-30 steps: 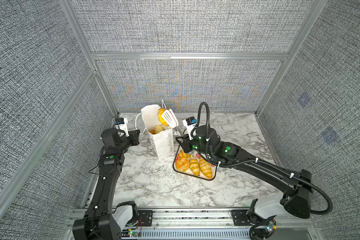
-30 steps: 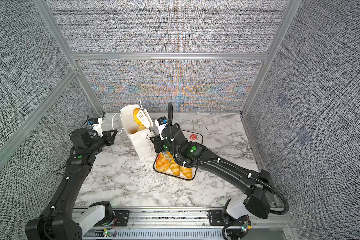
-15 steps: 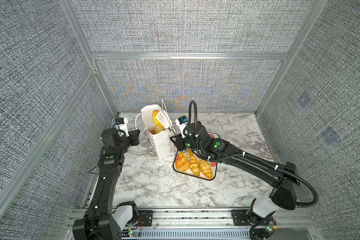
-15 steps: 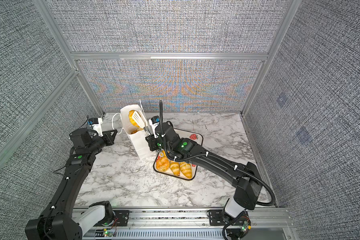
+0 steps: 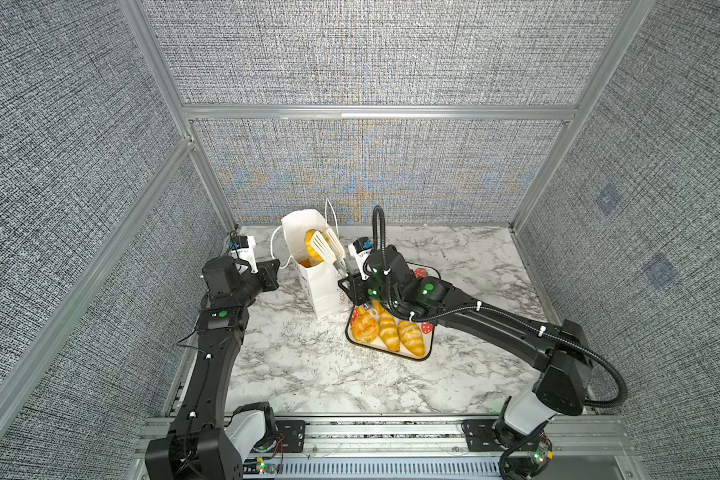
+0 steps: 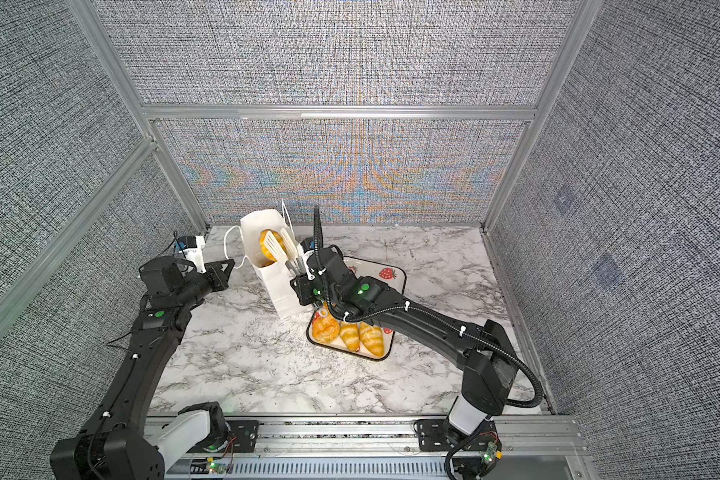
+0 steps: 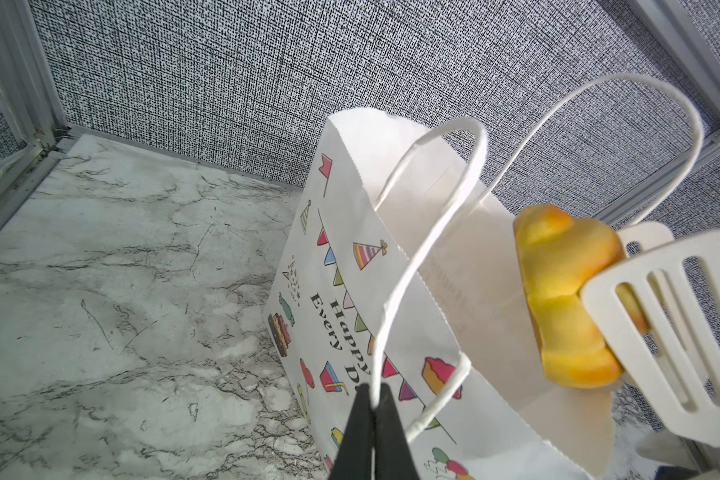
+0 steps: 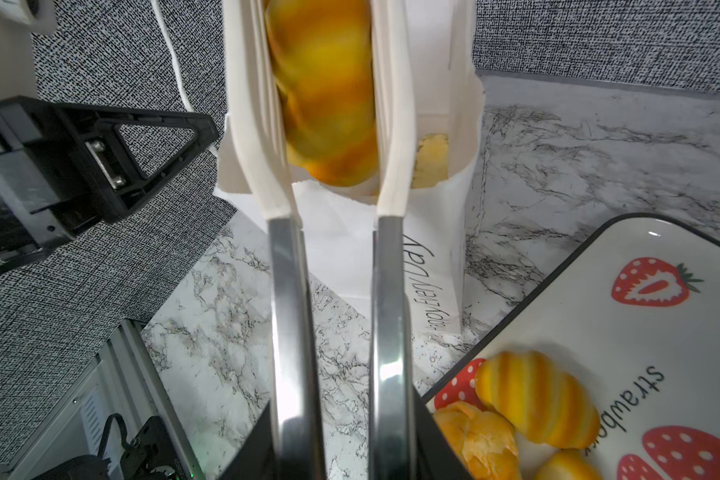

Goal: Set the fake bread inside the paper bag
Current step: 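Lower the roll into the bag and open the tongs to release it, then move the open tongs with the right gripper back over the bread tray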

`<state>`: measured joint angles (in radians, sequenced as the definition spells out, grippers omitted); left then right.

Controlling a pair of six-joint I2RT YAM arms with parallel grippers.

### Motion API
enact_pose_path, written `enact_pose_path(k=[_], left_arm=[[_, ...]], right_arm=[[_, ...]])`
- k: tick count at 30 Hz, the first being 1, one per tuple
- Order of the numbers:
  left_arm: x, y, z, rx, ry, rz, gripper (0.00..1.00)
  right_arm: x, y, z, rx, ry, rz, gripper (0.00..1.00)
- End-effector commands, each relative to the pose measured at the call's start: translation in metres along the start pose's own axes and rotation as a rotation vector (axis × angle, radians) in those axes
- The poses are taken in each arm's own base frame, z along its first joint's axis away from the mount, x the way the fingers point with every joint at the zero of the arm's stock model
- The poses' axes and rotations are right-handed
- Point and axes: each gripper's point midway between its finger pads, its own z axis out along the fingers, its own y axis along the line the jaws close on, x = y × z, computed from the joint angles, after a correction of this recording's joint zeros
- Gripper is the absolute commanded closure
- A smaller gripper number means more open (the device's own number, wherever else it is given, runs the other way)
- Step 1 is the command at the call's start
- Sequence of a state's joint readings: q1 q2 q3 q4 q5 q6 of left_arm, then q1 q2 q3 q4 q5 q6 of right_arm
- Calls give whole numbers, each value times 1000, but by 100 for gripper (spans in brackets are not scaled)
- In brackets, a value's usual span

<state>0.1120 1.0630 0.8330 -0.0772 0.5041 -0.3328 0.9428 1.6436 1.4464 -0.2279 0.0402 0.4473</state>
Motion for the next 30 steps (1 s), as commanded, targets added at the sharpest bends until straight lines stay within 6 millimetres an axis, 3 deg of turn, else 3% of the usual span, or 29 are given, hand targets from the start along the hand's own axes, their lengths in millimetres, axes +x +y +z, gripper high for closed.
enact_pose_path(k=[1, 18, 30], left_arm=[[-3, -4, 0, 22, -10, 11, 100], [-3, -4, -1, 18, -12, 13, 100], [-3, -4, -1, 15, -14, 15, 100]], right_arm=[[-7, 3, -1, -16, -26, 14, 60], [-11, 5, -8, -24, -45, 15, 51], [-20, 7, -19, -31, -76, 15, 50]])
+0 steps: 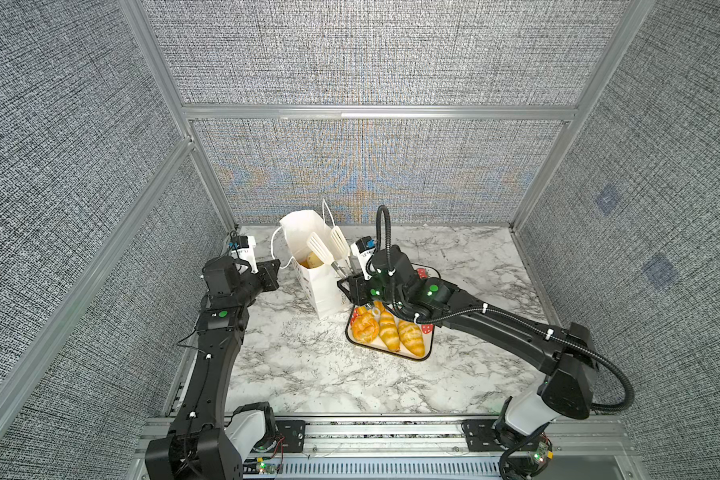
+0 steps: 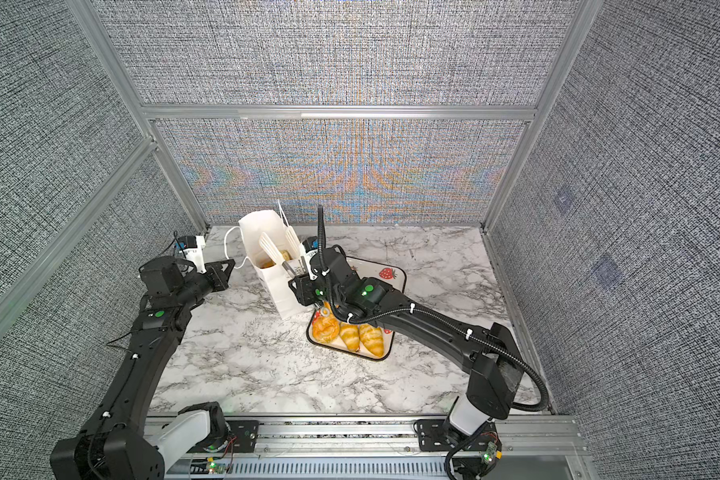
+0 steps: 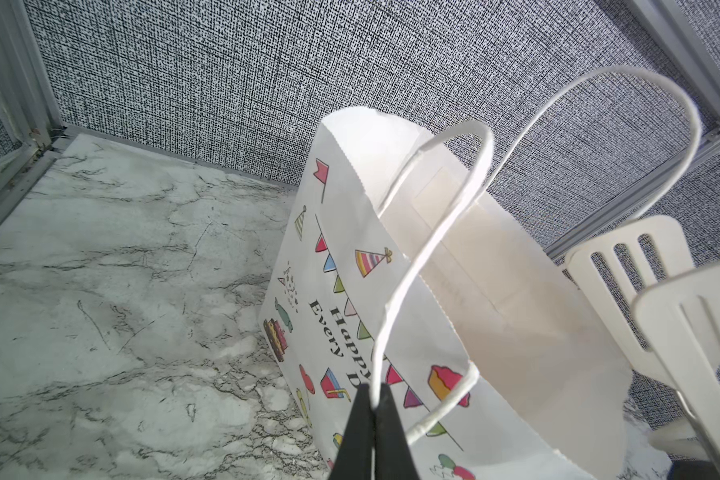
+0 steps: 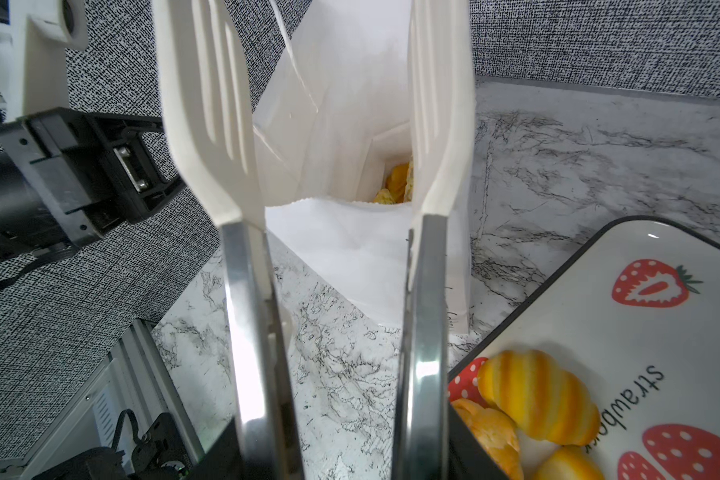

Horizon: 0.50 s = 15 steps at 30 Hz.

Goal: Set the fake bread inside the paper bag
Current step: 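Move the open tongs with the right gripper back over the bread tray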

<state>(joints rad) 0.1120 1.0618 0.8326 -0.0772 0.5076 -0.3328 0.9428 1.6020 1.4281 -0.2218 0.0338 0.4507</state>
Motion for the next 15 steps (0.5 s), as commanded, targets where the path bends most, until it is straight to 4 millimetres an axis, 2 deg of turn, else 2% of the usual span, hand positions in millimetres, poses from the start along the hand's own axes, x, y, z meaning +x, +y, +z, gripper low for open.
enact_pose_path(k=[1, 8, 15], left_arm=[[-3, -2, -1, 8, -14, 14, 100], [-3, -1, -2, -2, -15, 15, 100], [-3, -1, -1, -2, -13, 13, 100]], right_arm=[[-15, 5, -8, -15, -57, 7, 50], [-24, 4, -28, -7, -97, 4, 50], [-21, -6, -47, 33, -114, 2, 50]])
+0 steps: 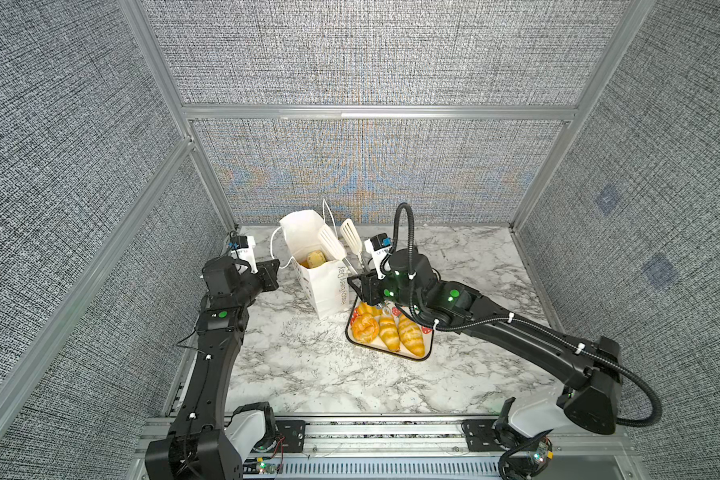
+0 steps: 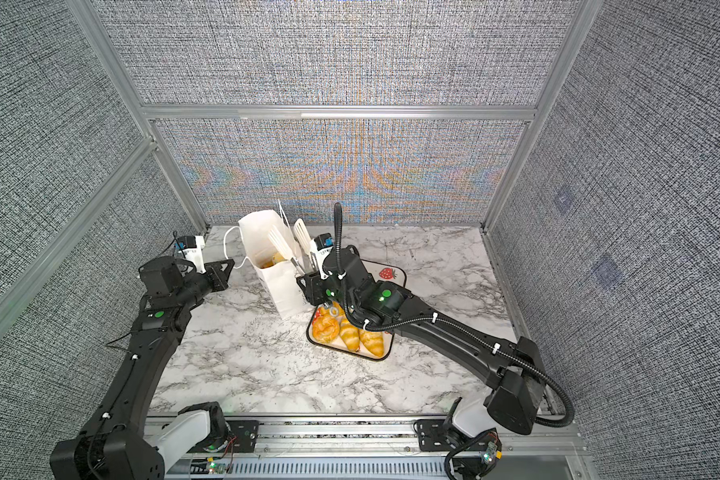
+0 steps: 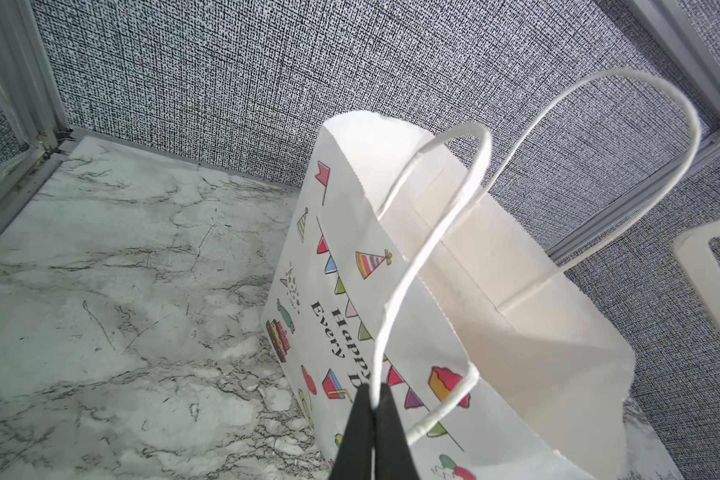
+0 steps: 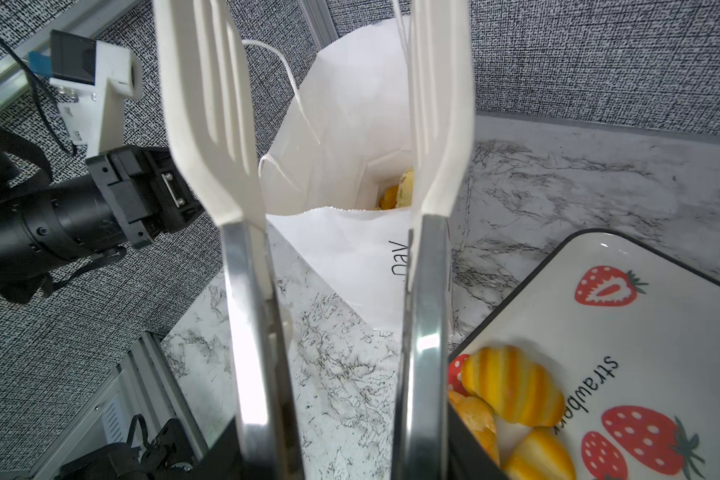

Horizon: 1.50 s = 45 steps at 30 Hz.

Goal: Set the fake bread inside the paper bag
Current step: 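Move the open tongs with the right gripper back over the bread tray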

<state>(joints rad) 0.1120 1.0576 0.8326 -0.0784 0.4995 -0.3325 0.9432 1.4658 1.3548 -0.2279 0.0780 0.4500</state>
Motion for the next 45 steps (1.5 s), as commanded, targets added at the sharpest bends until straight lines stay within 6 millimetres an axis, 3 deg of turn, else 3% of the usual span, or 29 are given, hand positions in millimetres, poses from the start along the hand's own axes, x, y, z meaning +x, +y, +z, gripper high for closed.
enact_pose_path(k=[1, 15, 29, 38, 39, 45], left_arm=[[-2, -1, 0, 5, -7, 11, 100], [-2, -1, 0, 8, -8, 11, 100], [0, -1, 2, 13, -1, 4, 100], [1, -1, 3, 16, 3, 0, 100], [1, -1, 3, 16, 3, -1, 100], [0, -1, 3, 17, 2, -1, 100]], right_arm=[[-8, -5, -9, 26, -45, -1, 50], [21, -43, -42, 141, -16, 15, 50], [86, -96, -75, 290, 114, 67, 50], [119, -112, -90, 338, 199, 92, 50], [135, -119, -90, 357, 238, 87, 50], [162, -130, -96, 398, 334, 90, 50]])
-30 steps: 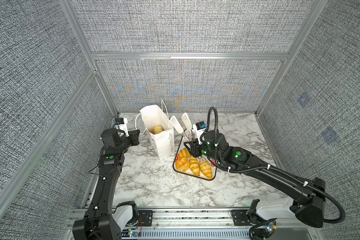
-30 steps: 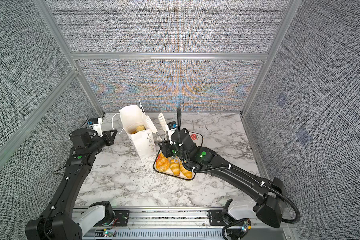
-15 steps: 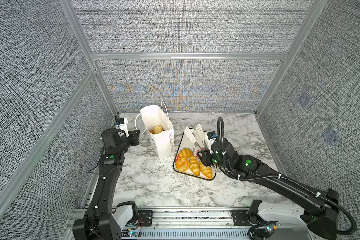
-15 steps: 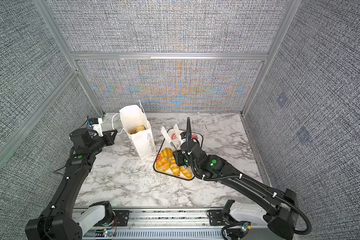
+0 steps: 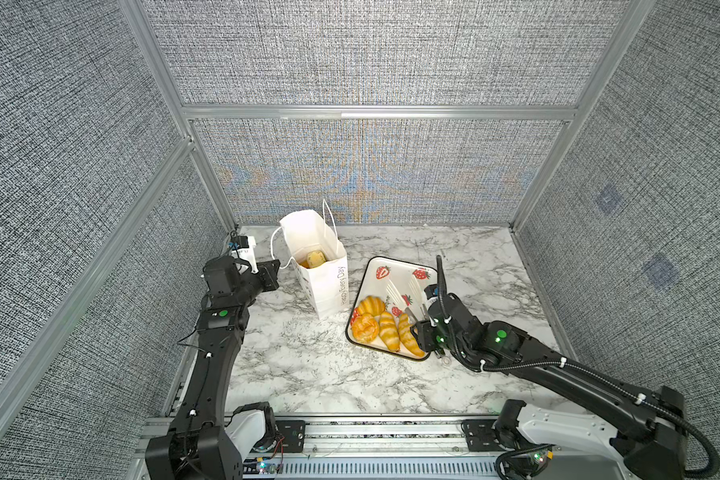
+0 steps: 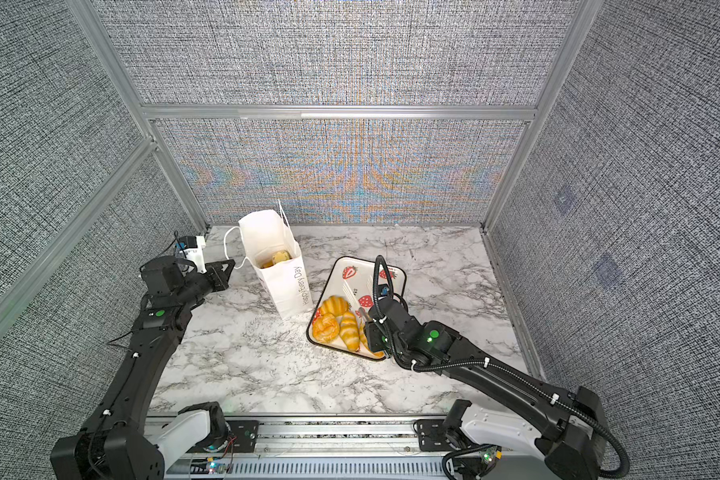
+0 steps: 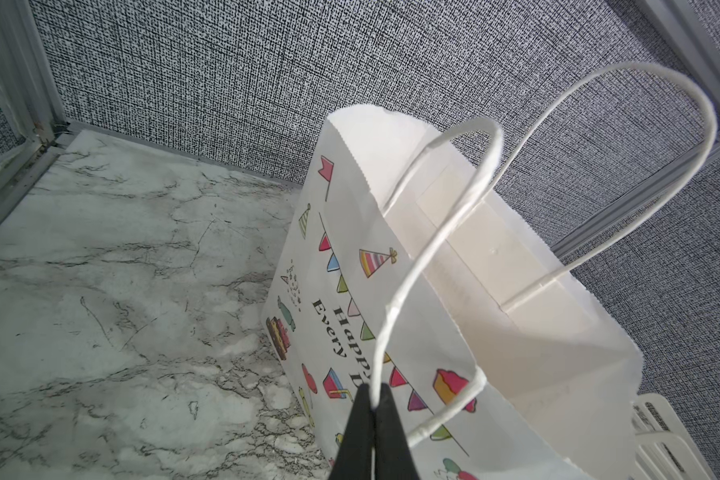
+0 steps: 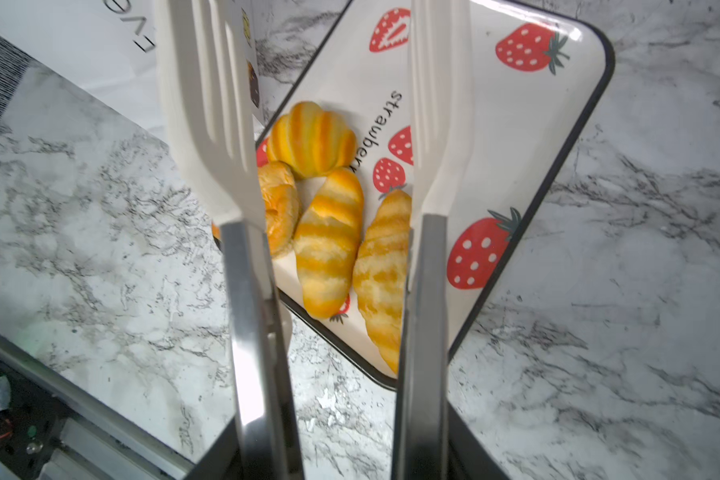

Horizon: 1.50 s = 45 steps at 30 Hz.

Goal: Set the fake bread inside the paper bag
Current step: 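Move the open tongs with the right gripper back over the bread tray, then lower the open tongs around a croissant at the tray's near edge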

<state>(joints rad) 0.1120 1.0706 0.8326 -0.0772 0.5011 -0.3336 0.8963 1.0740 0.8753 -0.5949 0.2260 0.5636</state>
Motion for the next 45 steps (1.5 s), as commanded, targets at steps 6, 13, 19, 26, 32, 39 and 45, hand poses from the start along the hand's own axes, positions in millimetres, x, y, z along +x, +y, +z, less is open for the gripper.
enact_pose_path(k=[6, 13, 19, 26, 32, 39, 45], left_arm=[[-1, -3, 1, 20, -5, 4, 100], [0, -3, 2, 25, -1, -1, 100], [0, -3, 2, 25, -1, 0, 100], [0, -2, 2, 20, -2, 2, 100], [0, -2, 2, 21, 0, 0, 100], [1, -1, 3, 17, 4, 0, 100], [1, -1, 3, 17, 3, 0, 100]], right_arm=[[31, -14, 5, 46, 100, 25, 50], [51, -22, 9, 52, 143, 60, 50], [68, -26, 12, 52, 182, 75, 50], [82, -30, 17, 39, 200, 111, 50], [91, -29, 20, 17, 210, 137, 50], [101, -29, 24, 6, 223, 154, 50], [105, -27, 28, -8, 238, 156, 50]])
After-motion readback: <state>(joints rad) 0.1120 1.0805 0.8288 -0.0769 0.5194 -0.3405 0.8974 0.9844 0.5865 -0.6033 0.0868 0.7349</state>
